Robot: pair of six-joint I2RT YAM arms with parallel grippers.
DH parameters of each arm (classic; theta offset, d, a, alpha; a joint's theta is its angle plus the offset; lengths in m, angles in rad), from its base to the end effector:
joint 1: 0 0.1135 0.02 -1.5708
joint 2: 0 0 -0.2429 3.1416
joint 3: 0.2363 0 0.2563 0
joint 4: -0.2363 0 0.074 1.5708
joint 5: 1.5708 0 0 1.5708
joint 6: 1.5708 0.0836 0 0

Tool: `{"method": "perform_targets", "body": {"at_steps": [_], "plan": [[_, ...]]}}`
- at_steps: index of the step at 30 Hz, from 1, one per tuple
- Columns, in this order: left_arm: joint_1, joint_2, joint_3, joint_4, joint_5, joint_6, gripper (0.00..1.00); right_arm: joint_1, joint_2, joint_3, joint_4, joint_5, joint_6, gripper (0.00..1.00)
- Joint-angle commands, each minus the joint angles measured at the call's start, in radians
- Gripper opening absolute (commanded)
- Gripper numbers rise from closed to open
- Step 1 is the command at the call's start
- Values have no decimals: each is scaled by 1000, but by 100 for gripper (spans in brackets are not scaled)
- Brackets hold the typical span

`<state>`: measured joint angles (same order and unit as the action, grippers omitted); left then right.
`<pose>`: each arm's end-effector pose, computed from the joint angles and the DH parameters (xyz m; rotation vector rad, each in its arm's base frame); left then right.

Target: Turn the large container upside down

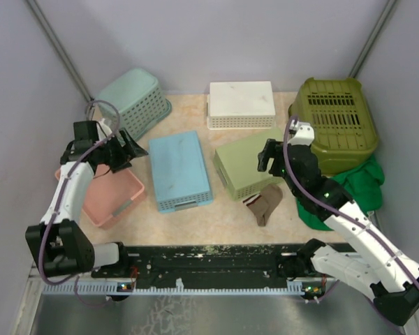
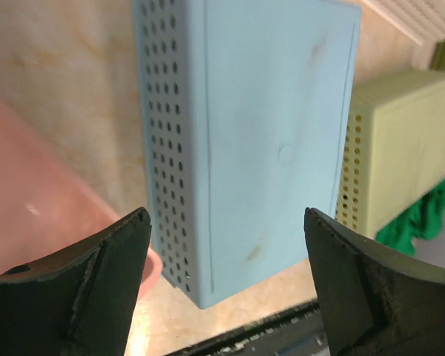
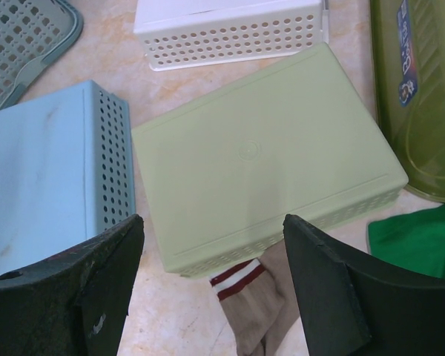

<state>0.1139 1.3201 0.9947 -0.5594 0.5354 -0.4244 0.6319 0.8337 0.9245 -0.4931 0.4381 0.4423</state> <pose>0.3103 -0.0074 0.2131 -0.4172 2.4086 -0.7936 0.2123 0.1115 0.3171 0.0998 1.9411 0.2828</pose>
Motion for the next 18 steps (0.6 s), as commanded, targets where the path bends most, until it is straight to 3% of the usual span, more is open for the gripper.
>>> {"method": "perform_targets", "body": {"at_steps": [1, 4, 8, 18], "plan": [[2, -88, 85, -183, -390, 82, 91, -6, 24, 13, 77, -32, 14, 76], [2, -106, 48, -154, -539, 56, 100, -6, 41, 14, 93, -52, 14, 76], [1, -74, 8, -100, -564, 3, 100, -6, 50, 20, 93, -62, 15, 76], [-2, 80, -84, 64, -487, -90, 75, -6, 20, 9, 66, -50, 18, 76]]}}
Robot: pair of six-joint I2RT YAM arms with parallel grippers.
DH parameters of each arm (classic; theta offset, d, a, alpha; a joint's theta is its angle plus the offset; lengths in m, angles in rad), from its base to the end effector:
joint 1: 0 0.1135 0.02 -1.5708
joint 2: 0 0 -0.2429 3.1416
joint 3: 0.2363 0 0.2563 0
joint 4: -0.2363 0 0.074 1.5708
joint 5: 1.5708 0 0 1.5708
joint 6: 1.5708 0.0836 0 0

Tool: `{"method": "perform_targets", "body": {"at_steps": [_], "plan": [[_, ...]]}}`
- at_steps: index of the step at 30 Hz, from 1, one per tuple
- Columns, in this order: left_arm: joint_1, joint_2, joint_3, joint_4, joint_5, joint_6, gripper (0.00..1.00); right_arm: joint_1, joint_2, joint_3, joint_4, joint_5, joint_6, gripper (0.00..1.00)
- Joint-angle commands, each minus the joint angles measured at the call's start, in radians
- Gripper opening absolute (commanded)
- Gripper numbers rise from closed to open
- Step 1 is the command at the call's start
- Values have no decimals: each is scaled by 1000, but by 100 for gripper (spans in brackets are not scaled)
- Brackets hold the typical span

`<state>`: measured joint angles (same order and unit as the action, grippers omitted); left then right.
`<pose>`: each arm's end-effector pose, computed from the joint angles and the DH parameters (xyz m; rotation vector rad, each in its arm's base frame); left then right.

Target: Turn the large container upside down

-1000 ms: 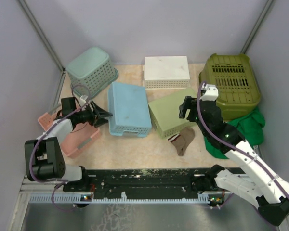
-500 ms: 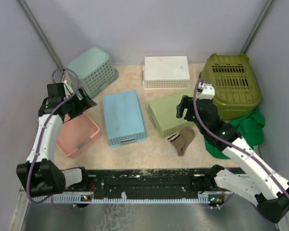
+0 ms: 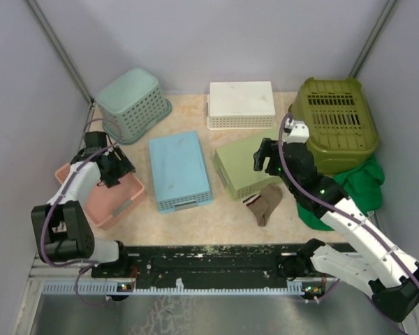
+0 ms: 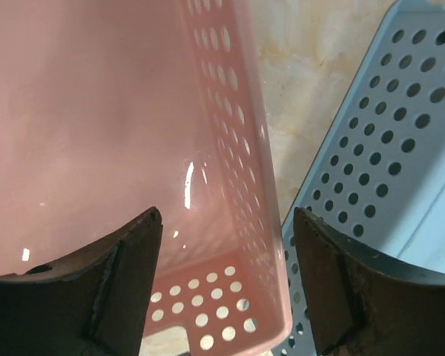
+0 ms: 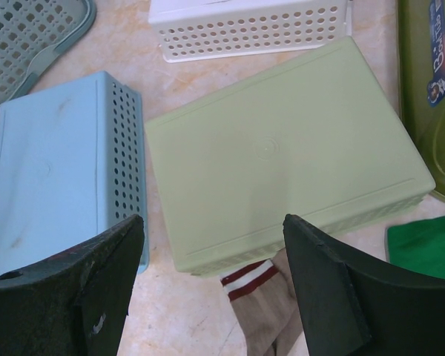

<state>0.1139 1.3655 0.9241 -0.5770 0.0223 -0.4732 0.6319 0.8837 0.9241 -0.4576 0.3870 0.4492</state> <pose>0.3023 0.0327 0.1650 -0.7437 2.4887 -0.1601 0.2211 0.1227 0.3099 0.0698 1.9684 0.3259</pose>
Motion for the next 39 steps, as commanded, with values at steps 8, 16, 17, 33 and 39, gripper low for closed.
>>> {"method": "perform_targets", "body": {"at_steps": [8, 16, 17, 33, 39], "plan": [[-5, -7, 59, -32, -22, 18, 19, -5, -19, 14, 31, -4, 11, 76], [-6, -107, 278, -303, 56, 127, 0, -6, -3, 7, 60, -20, 11, 76], [-6, -127, 292, -317, 78, 131, 0, -6, -1, 6, 62, -22, 11, 76], [8, -232, 280, -303, 615, 76, 0, -6, 0, 1, 64, -39, 2, 76], [65, -220, 150, -211, 808, 64, 0, -6, 0, 1, 67, -43, -7, 76]]}}
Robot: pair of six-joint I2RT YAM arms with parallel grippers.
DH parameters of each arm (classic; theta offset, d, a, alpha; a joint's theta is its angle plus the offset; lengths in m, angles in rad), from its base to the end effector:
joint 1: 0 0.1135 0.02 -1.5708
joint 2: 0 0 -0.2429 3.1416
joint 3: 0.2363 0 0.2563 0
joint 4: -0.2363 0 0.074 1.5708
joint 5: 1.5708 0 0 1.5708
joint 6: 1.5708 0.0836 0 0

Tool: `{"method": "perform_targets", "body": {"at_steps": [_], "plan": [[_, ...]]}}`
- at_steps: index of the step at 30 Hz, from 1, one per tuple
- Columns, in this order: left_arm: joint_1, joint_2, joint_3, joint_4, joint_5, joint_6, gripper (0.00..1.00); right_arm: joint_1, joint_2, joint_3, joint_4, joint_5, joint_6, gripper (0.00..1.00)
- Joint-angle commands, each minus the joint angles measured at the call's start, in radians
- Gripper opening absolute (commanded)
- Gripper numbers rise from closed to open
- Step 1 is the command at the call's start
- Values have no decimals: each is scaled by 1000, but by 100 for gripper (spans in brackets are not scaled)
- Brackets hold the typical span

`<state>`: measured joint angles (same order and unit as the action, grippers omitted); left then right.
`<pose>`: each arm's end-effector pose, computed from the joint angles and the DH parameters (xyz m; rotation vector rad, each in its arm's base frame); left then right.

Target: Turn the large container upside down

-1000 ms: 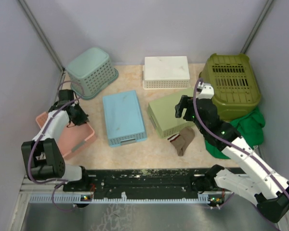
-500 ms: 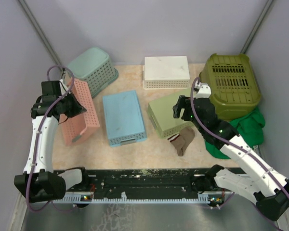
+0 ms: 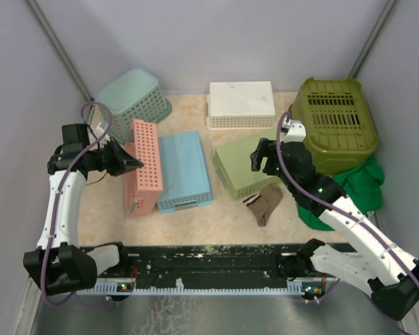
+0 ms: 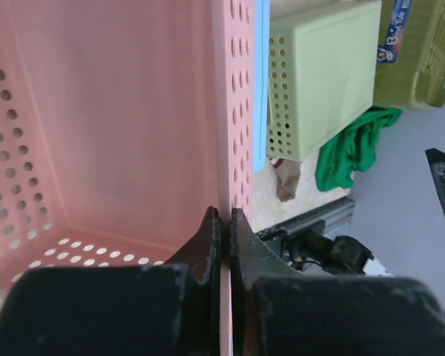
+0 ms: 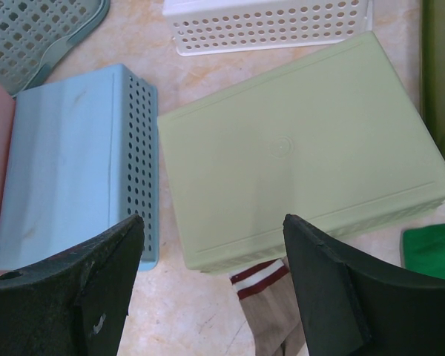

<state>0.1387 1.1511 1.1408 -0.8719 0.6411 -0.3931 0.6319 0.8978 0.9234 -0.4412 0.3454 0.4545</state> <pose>0.2648 -0.0135 0.2839 -0.3543 2.3859 -0.8977 0.2231 0.1283 0.3082 0.0485 1.9782 0.3687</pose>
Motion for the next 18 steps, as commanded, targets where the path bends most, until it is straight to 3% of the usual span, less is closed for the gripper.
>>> {"method": "perform_targets", "body": {"at_steps": [1, 7, 15, 18], "plan": [[58, -5, -90, 116, 228, -29, 0, -6, -16, 2, 50, -1, -14, 76], [138, 11, -174, 194, 227, -33, 0, -6, -16, 2, 52, -4, -21, 76], [162, 15, -135, 62, -86, 42, 3, -6, -11, 3, 56, -6, -28, 76], [166, 5, -137, 52, -138, 43, 13, -6, -4, 3, 62, -13, -28, 76]]}}
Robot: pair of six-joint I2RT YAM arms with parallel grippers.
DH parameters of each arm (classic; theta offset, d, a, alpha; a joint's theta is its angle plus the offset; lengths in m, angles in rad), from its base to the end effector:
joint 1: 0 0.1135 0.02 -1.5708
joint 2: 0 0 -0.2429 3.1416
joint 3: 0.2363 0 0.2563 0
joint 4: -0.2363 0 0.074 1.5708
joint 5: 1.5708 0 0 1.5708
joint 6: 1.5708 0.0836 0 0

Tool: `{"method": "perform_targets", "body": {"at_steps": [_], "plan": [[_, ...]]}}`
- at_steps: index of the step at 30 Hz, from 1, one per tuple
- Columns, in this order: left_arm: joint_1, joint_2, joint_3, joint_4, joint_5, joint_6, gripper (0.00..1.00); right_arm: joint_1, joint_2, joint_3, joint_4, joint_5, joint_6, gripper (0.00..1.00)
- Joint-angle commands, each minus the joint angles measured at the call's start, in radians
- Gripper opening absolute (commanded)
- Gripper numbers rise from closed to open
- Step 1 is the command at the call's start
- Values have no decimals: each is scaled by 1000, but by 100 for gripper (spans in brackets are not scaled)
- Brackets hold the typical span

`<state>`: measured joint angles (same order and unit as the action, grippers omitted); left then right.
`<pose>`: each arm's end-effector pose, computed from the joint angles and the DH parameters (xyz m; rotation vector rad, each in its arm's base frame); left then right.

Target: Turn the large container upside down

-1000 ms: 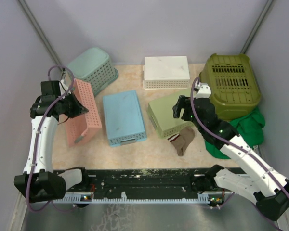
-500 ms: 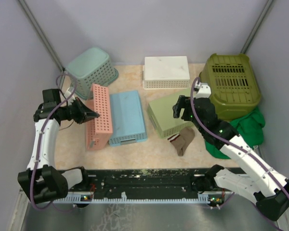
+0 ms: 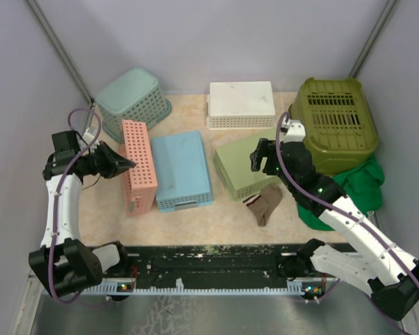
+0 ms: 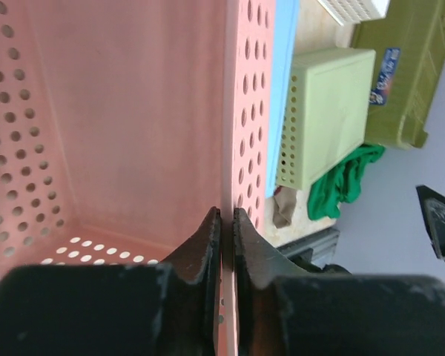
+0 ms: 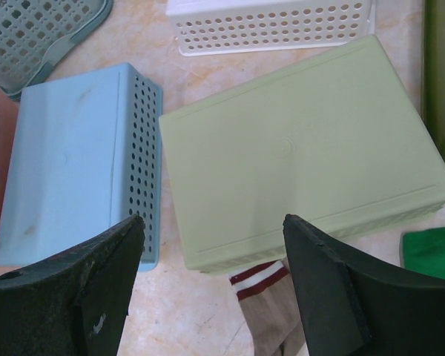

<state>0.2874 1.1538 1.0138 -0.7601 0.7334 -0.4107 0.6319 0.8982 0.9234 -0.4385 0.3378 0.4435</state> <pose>0.2665 0.0204 0.2536 -0.5096 2.3225 -0.9540 0.2231 0.1290 0.3084 0.0332 1.9776 0.3699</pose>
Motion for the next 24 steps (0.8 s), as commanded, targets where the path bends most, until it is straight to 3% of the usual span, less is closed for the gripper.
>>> {"method": "perform_targets", "body": {"at_steps": [1, 8, 17, 24], "plan": [[18, 3, -7, -74, -262, 60, 15, -6, 0, 4, 61, -9, -17, 76], [18, -63, 25, -132, -512, 55, 50, -6, 1, 6, 61, -11, -15, 76], [18, -130, 50, -174, -772, 36, 52, -6, 14, 11, 72, -32, -6, 76], [18, -180, 75, -164, -808, 45, 53, -6, 17, 10, 71, -37, 1, 76]]}}
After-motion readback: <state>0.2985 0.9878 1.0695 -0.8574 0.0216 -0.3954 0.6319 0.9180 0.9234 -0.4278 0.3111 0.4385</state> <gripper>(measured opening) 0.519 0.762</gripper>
